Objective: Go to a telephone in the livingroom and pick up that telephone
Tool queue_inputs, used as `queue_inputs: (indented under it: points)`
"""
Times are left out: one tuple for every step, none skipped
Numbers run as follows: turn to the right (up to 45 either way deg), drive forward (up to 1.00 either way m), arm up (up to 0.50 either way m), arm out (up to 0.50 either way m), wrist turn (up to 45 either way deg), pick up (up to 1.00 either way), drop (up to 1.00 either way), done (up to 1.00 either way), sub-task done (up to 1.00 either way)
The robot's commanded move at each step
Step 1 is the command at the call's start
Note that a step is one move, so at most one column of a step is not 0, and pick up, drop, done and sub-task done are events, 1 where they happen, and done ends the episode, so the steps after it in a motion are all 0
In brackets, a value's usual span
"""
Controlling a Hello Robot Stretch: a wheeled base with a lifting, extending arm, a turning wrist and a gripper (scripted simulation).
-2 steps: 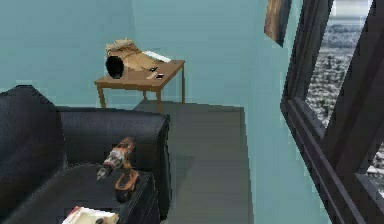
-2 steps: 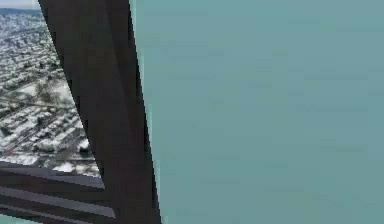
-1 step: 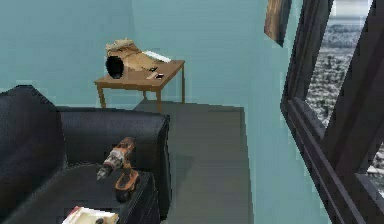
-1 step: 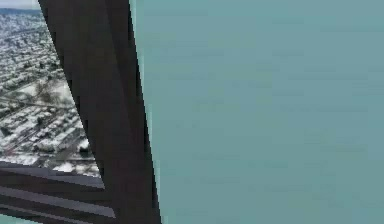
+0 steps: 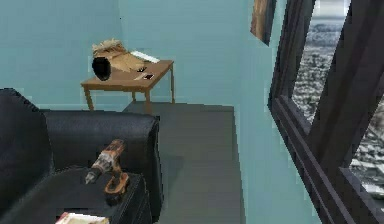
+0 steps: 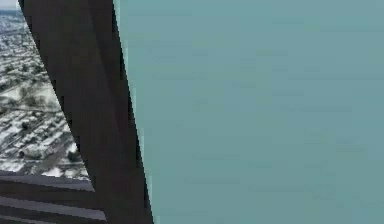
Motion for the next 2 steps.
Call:
queue_inputs:
  points:
    - [0.0, 1.00, 0.00, 0.00, 0.0, 0.00, 0.00, 0.00, 0.00]
    - [3.0, 0.00, 0.00, 0.00, 0.0, 0.00, 0.00, 0.00, 0.00]
